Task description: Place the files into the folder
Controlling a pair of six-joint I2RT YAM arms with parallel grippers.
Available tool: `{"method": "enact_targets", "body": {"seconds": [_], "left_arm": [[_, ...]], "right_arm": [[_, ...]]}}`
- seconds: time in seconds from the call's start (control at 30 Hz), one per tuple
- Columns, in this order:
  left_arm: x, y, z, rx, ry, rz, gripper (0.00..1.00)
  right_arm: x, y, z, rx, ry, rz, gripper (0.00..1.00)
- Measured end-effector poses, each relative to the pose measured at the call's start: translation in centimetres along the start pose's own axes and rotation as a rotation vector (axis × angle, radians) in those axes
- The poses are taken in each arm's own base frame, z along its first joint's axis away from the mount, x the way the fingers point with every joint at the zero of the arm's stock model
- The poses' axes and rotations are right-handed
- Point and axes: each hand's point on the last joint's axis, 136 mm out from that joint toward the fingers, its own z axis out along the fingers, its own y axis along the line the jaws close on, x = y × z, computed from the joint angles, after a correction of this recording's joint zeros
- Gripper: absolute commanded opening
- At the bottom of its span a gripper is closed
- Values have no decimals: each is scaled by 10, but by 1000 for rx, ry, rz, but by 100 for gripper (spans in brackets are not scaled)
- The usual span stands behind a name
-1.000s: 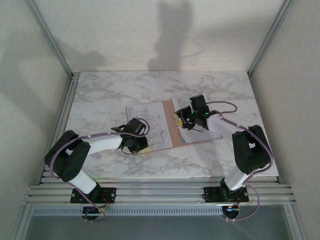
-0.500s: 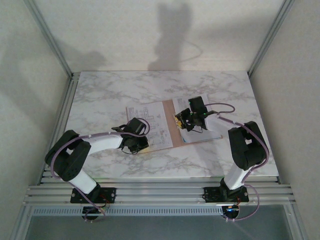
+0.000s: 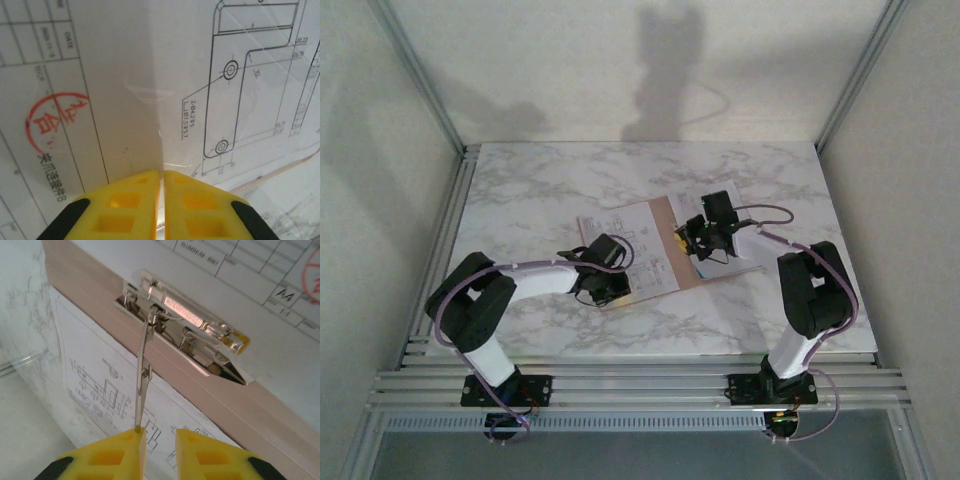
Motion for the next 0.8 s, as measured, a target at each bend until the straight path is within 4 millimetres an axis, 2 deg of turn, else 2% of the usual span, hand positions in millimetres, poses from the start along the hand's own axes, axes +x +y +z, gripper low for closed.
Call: {"method": "enact_targets", "body": {"seconds": [0.17,0.33,0.43,0.6,0.8], "left_arm": [[8,-20,10,21,39,51,11],[14,-37,18,39,71,100,10],[16,-41,21,45,82,111,10],[16,-45,22,49,94,117,10],[17,-45,22,48,98,118,10]], "right_arm": [[-21,1,-12,-32,-10,4,33],[-31,9,-19,-88,9,-17,40],[-30,13,-20,-109,26,-43,39],[-27,14,-21,-111,42,-64,28],[-33,14,-20,-99,38,-67,26]]}}
